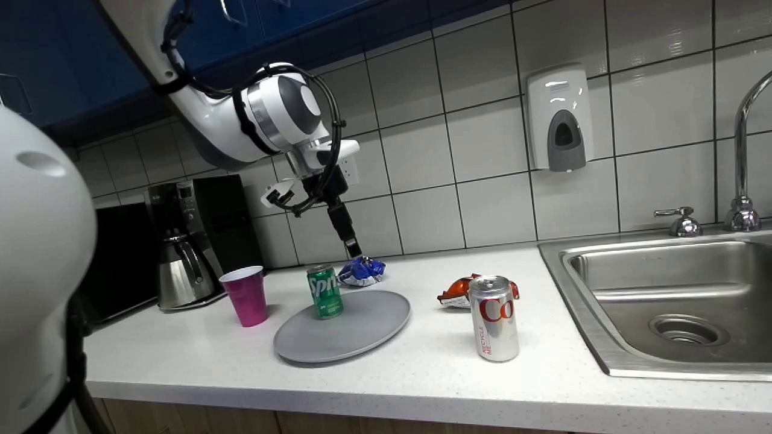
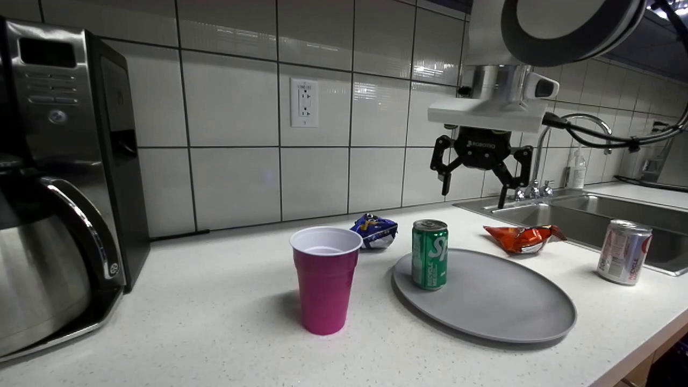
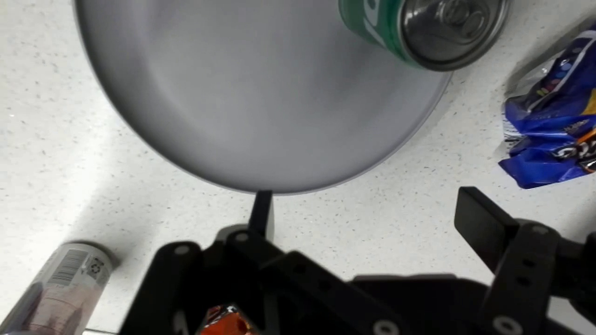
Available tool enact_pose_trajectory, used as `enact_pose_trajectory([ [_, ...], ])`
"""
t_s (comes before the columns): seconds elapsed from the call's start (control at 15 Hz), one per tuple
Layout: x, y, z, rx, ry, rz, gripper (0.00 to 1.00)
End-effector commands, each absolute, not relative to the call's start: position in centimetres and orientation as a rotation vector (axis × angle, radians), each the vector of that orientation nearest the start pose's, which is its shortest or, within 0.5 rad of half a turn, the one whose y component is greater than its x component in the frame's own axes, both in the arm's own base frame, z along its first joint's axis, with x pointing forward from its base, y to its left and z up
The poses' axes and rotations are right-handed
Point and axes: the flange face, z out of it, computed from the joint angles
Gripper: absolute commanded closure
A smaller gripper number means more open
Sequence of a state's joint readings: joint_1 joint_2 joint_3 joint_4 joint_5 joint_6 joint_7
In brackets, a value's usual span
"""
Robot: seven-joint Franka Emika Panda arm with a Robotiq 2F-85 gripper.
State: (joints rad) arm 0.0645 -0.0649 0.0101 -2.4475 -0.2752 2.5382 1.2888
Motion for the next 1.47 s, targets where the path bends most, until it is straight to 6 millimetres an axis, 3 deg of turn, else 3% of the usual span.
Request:
enact_pose_trajectory([
  [0.0,46.7,2.4,33.9,-2.771,1.579,-0.331,0.00],
  [0.13,47.7,2.8,33.2,-2.775,1.553,-0.330,0.00],
  [0.67,47.6,2.7,32.8,-2.796,1.579,-0.344,0.00],
  [1.13,46.5,2.7,32.7,-2.746,1.668,-0.387,0.00],
  [1.4,45.7,1.7,32.7,-2.708,1.728,-0.390,0.00],
])
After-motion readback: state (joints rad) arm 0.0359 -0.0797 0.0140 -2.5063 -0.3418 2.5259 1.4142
